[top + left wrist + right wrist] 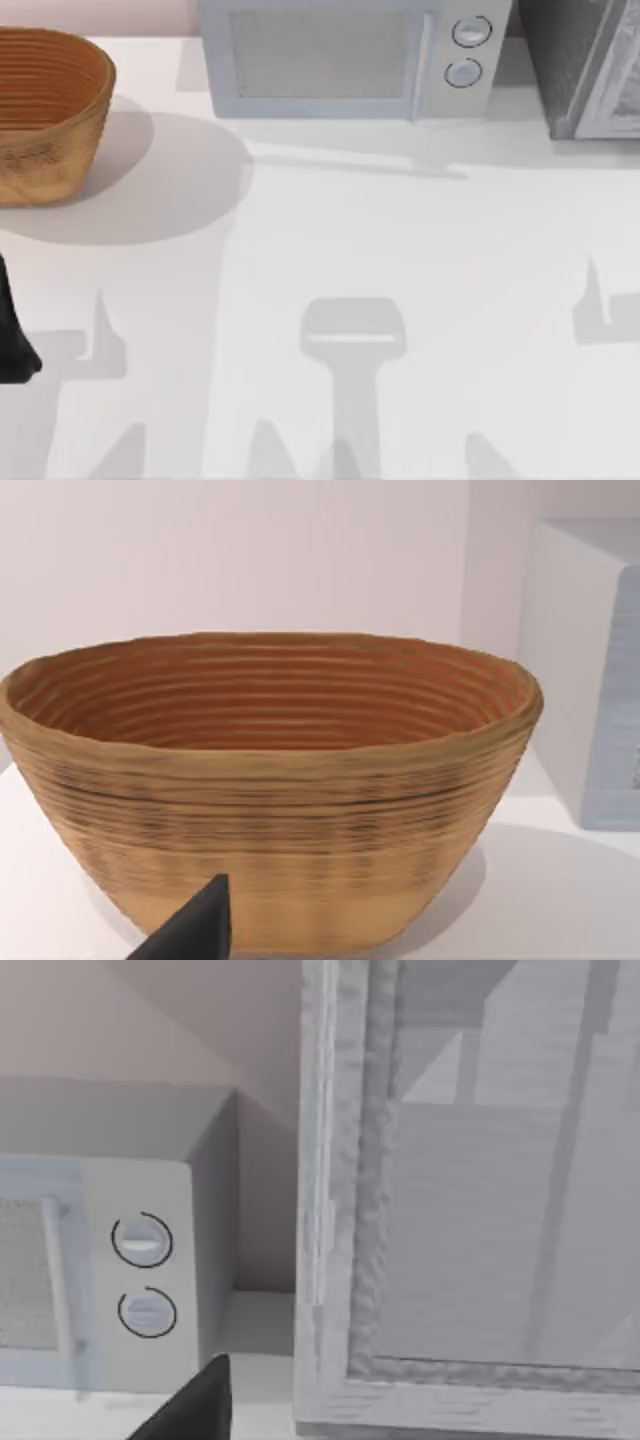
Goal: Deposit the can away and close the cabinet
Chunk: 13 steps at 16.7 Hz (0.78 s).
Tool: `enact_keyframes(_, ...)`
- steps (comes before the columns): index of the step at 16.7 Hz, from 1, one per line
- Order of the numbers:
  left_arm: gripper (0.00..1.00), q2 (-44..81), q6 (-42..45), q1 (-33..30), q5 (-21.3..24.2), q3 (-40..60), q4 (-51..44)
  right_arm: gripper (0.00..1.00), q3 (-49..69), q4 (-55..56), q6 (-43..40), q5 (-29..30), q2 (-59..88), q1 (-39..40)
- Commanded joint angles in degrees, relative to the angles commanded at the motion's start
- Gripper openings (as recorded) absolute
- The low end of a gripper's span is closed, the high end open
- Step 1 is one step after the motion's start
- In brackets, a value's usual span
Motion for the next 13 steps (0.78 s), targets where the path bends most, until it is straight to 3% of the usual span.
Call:
enact_keyframes(5, 1.0, 0.0, 0.0, 0.0, 0.0, 0.0, 0.0, 1.0, -15.32, 2.65, 1.24, 0.65, -12.18, -0.56)
enact_keyframes(13, 1.0, 0.0, 0.0, 0.0, 0.0, 0.0, 0.0, 1.0, -17.23, 2.94, 1.41, 0.72, -13.38, -0.51)
